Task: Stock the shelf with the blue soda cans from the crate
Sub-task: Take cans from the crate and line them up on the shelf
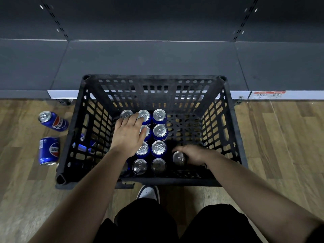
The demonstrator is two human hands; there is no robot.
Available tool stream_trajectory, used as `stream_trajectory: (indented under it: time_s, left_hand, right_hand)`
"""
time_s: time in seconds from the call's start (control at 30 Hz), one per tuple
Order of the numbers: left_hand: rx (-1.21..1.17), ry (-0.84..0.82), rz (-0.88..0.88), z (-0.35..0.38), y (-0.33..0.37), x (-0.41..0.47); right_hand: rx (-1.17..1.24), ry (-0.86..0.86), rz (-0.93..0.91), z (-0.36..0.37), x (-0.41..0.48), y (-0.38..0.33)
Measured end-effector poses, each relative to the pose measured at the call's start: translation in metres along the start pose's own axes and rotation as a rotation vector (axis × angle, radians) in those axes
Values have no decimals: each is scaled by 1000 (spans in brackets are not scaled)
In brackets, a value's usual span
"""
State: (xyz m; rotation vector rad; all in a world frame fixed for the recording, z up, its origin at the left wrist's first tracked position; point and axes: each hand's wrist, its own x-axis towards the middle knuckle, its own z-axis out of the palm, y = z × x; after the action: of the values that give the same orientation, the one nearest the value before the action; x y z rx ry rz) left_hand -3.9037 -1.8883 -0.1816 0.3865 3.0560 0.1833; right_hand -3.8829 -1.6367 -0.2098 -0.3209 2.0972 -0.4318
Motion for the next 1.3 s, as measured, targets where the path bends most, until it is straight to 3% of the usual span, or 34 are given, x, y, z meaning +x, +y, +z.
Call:
stream_trajectory:
  time_s: [0.2,0.37,0.67,1.0,1.3]
  left_hand:
    - [11,22,11,-36,1,8]
    - [44,-27,49,-107,10,14]
    - [23,-7,64,-305,31,28]
    - [9,130,108,-537,65,42]
    - [-3,298,206,-677,98,63]
  right_hand:
    - [146,143,9,-25,-19,4]
    - [288,218,-4,-72,-72,-21]
    - [396,322,5,-183,-220,-102]
    - [528,486,-60,-320,-403,-202]
    - [636,688,-207,-421,-519,-262]
